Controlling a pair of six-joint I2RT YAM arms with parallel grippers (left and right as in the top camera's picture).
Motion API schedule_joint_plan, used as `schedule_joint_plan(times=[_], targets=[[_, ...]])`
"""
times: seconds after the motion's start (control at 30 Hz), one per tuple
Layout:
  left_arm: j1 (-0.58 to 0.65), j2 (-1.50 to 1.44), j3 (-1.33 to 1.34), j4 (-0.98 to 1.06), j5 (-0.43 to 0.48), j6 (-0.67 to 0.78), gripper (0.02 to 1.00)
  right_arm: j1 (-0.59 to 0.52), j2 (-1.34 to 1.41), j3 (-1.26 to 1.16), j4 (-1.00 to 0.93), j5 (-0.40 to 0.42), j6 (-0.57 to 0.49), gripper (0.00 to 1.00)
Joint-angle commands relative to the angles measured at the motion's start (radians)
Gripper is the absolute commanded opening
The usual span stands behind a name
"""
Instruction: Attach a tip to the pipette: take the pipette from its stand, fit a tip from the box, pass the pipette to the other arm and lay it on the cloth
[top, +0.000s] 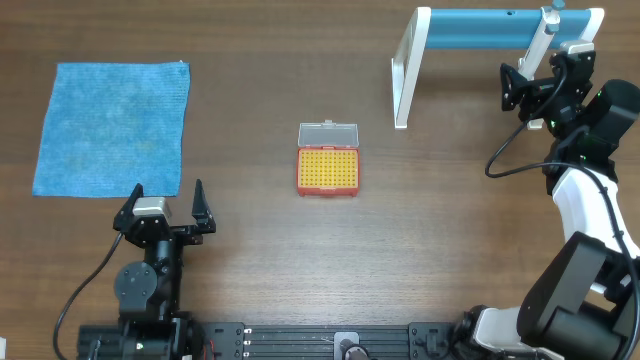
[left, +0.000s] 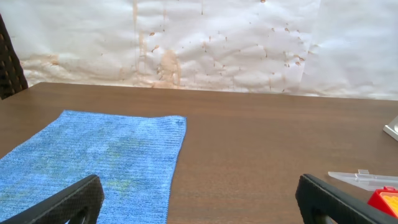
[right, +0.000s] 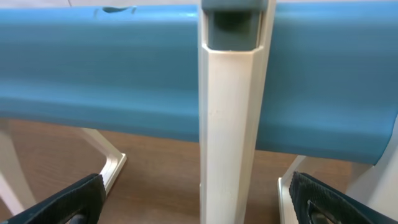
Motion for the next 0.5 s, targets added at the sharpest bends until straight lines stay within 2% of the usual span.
schedule_joint_plan(times=[0.03, 0.13, 0.27, 0.5], targets=[[0.002, -0.004, -0.002, -0.006, -0.016, -0.005, 0.996, 0.004, 0.040, 0.015, 0.025, 0.002, 0.019, 0.969], [0.002, -0.004, -0.002, -0.006, -0.016, -0.005, 0.993, 0.004, 0.045, 0.015, 0.047, 0.002, 0.019, 0.958], [0.002, -0.004, -0.002, -0.006, -0.016, -0.005, 0.996, 0.005, 0.045, 0.015, 0.063, 0.054, 0.027, 0.910], [0.002, -0.004, -0.002, -0.006, -0.016, -0.005, 0.998, 0.009, 0.051, 0.015, 0.089, 0.054, 0.035, 0.706]])
